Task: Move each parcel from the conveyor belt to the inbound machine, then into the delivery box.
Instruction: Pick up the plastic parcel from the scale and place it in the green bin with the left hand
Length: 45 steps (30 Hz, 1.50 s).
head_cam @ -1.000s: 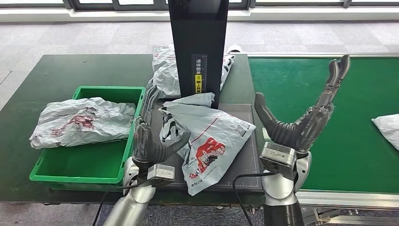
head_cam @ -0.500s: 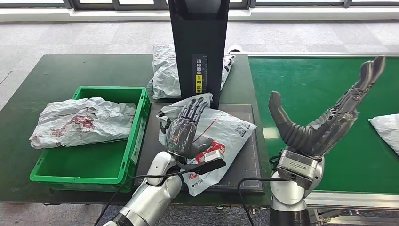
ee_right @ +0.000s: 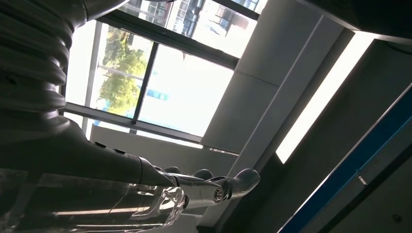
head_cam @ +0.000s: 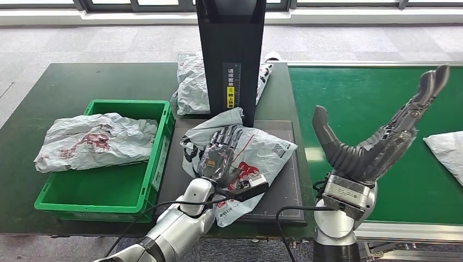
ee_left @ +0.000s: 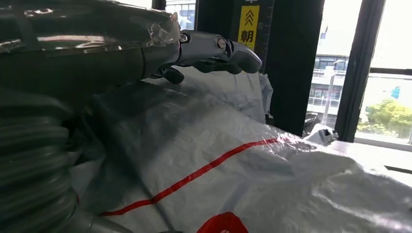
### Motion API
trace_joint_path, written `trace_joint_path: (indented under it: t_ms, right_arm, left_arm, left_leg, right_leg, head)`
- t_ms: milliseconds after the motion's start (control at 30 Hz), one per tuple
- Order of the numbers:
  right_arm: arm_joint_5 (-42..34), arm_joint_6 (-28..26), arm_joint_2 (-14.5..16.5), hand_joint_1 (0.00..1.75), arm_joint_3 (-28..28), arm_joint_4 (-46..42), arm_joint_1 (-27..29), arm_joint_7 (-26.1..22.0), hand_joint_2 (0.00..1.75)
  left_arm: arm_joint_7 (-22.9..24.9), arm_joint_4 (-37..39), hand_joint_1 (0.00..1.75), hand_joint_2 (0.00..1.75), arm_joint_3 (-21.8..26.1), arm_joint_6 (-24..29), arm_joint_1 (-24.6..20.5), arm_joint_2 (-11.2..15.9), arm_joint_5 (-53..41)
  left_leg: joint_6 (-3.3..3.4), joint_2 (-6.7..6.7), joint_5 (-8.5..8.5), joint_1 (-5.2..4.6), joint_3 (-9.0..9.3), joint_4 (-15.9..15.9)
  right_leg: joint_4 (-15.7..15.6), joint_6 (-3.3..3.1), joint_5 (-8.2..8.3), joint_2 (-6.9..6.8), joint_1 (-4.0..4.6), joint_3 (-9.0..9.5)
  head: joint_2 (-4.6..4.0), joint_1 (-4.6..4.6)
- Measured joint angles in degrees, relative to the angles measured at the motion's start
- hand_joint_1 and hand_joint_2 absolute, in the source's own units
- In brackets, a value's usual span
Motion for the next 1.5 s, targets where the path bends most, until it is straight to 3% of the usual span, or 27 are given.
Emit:
trace_joint_path:
  t_ms: [67,100,667,900,1100,1200,1300,1367,1500]
  right_arm:
    - [-0.2,0.0,0.0,0.0,0.0,0.0,0.0,0.0,1.75]
    - [-0.3,0.0,0.0,0.0,0.0,0.0,0.0,0.0,1.75]
    - [-1.4,0.0,0.0,0.0,0.0,0.0,0.0,0.0,1.75]
    - [-1.4,0.0,0.0,0.0,0.0,0.0,0.0,0.0,1.75]
    - [-1.3,0.0,0.0,0.0,0.0,0.0,0.0,0.0,1.75]
    - [-1.3,0.0,0.0,0.0,0.0,0.1,0.0,0.0,1.75]
    - [-1.5,0.0,0.0,0.0,0.0,0.4,0.0,0.0,1.75]
    - [-2.0,0.0,0.0,0.0,0.0,0.6,0.0,0.0,1.75]
    - [-2.2,0.0,0.0,0.0,0.0,1.1,-0.1,0.1,1.75]
  left_arm:
    - [2.0,1.4,1.4,1.75,0.0,-2.3,-0.6,0.0,-2.2]
    - [2.5,2.0,1.75,1.75,0.0,-3.4,-0.9,0.1,-3.0]
    - [4.8,5.8,1.75,1.75,-0.1,-6.5,-1.6,0.4,-5.6]
    - [13.1,5.4,1.75,1.75,-2.8,2.6,-1.8,1.3,-6.1]
    - [16.0,4.5,1.75,1.75,-5.3,5.6,-1.9,2.2,-6.1]
    - [23.4,-1.3,1.75,1.75,-8.5,9.4,-1.8,4.9,-6.2]
    - [31.2,-14.6,1.75,1.75,-12.4,10.5,-1.9,11.2,-6.2]
    - [32.9,-22.9,1.75,1.75,-13.5,10.6,-2.0,15.4,-6.2]
    - [33.2,-33.4,1.75,1.75,-14.0,10.7,-2.2,21.0,-6.2]
  left_leg:
    - [0.0,0.0,0.0,0.0,0.0,0.0]
    - [0.0,0.0,0.0,0.0,0.0,0.0]
    - [0.0,-0.01,0.01,0.0,0.01,0.0]
    - [0.0,-0.02,0.01,0.0,0.0,0.0]
    - [0.0,-0.04,0.01,0.0,-0.01,0.0]
    - [-0.02,-0.01,0.03,0.02,-0.04,0.0]
    - [-0.09,0.02,0.07,0.09,-0.05,0.0]
    - [-0.15,-0.01,0.11,0.13,-0.05,-0.1]
    - [-0.19,-0.12,0.14,0.17,-0.09,-0.1]
  right_leg:
    - [0.0,0.0,0.0,0.0,0.0,0.01]
    - [0.0,0.0,0.0,0.0,0.0,0.02]
    - [0.0,0.0,0.0,-0.01,0.0,0.04]
    - [0.0,0.0,0.0,-0.01,0.01,0.02]
    - [0.0,0.0,0.0,-0.01,0.0,0.03]
    - [0.0,-0.02,0.03,0.0,0.02,0.0]
    - [0.1,-0.06,0.05,0.03,0.08,-0.06]
    - [0.1,-0.08,0.04,0.02,0.12,-0.07]
    - [0.1,-0.11,0.02,-0.01,0.17,-0.07]
  head:
    - [-0.01,0.0]
    - [-0.02,0.0]
    - [0.0,0.0]
    - [-0.01,0.0]
    - [-0.01,0.01]
    - [-0.01,0.02]
    - [0.0,0.01]
    - [0.0,-0.01]
    - [-0.01,0.01]
